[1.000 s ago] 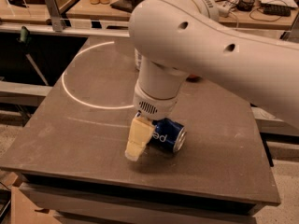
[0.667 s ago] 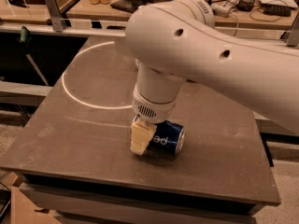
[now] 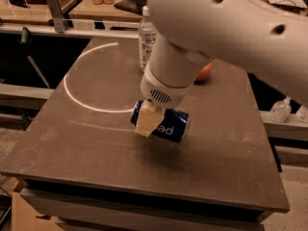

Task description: Place pepsi can upright

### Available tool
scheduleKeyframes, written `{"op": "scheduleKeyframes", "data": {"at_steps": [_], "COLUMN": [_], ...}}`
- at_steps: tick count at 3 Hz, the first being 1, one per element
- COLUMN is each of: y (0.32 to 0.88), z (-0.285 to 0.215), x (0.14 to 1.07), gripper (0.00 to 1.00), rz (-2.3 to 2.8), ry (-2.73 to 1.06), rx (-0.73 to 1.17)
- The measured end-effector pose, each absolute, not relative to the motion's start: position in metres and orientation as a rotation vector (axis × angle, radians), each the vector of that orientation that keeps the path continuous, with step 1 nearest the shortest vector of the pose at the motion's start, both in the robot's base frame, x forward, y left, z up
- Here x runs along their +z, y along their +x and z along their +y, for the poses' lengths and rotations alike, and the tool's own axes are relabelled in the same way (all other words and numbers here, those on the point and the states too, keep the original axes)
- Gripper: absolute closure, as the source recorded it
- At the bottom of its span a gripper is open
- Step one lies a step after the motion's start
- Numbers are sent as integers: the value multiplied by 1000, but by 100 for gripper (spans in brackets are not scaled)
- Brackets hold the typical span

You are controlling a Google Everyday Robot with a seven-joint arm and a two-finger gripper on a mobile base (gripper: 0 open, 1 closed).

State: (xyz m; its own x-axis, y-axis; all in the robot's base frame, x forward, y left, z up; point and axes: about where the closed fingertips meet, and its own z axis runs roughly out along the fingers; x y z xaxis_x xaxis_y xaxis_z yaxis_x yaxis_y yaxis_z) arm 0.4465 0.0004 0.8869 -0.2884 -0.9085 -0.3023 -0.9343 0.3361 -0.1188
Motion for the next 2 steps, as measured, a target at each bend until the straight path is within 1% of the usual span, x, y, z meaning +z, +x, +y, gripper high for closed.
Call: {"op": "scheduleKeyframes", "data": {"at_steps": [1, 2], "y": [465, 489], "z": [-14, -42], "x": [919, 922], "gripper": [100, 100], "rz": [2134, 2013], "ry": [-1549, -1412], "rx": [256, 429]}}
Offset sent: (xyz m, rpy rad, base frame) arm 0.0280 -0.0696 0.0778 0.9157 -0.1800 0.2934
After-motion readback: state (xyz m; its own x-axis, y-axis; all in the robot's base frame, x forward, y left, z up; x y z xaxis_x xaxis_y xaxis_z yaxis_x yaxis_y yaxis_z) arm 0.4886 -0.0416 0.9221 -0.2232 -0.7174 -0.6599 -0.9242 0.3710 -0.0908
